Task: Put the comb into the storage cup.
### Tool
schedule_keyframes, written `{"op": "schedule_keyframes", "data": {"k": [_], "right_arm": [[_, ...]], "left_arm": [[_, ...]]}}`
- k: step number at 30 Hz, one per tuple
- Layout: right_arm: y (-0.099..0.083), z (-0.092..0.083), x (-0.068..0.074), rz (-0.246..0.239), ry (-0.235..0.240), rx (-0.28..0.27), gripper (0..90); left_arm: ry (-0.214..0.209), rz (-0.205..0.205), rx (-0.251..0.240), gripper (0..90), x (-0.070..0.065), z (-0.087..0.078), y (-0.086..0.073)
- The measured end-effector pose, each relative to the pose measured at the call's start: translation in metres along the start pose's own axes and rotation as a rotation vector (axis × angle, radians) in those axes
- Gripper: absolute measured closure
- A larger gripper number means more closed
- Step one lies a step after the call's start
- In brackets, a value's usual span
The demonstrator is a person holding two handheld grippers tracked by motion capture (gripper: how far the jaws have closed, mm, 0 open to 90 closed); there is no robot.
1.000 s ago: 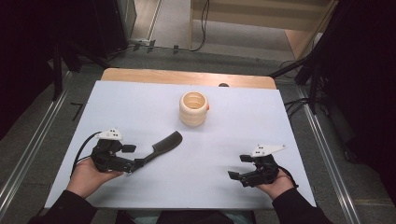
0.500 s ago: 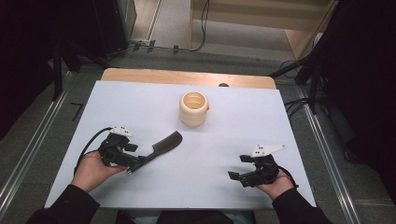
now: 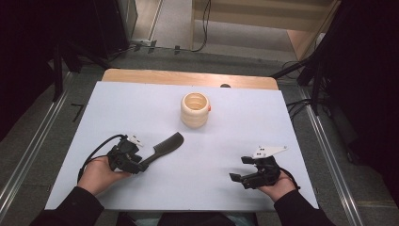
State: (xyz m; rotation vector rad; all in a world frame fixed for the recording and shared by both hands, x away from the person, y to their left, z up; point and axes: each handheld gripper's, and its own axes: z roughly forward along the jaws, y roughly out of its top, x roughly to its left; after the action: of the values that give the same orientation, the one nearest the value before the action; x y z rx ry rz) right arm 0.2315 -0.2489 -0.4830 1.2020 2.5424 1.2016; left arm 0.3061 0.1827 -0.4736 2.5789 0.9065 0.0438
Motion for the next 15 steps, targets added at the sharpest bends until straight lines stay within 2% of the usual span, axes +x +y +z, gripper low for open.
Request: {"op": "schedule_keyframes", "data": {"k": [4, 5, 6, 7, 8, 11, 15], "right_arm": [[0.000, 0.000, 0.000, 0.002, -0.001, -0.001, 13.9], [0.000, 0.000, 0.000, 0.002, 0.000, 0.000, 13.9], [0.000, 0.000, 0.000, 0.002, 0.000, -0.001, 13.9], [0.000, 0.000, 0.000, 0.002, 0.000, -0.001, 13.9], [0.000, 0.001, 0.000, 0.005, -0.001, -0.002, 13.9], [0.001, 0.001, 0.000, 0.004, -0.003, -0.003, 13.9], [0.002, 0.002, 0.001, 0.004, -0.004, -0.004, 13.9]], "left_arm": [[0.027, 0.016, 0.001, 60.4, -0.002, 0.001, 0.000], [0.040, 0.026, 0.002, 61.7, -0.003, 0.001, 0.000], [0.072, 0.049, 0.013, 63.3, -0.007, 0.002, 0.000], [0.072, 0.049, 0.013, 63.8, -0.007, 0.002, 0.000], [0.089, 0.057, 0.017, 64.2, -0.010, 0.003, 0.001], [0.103, 0.052, 0.026, 65.1, -0.012, 0.004, 0.002], [0.097, 0.041, 0.018, 70.4, -0.011, 0.004, 0.001]]}}
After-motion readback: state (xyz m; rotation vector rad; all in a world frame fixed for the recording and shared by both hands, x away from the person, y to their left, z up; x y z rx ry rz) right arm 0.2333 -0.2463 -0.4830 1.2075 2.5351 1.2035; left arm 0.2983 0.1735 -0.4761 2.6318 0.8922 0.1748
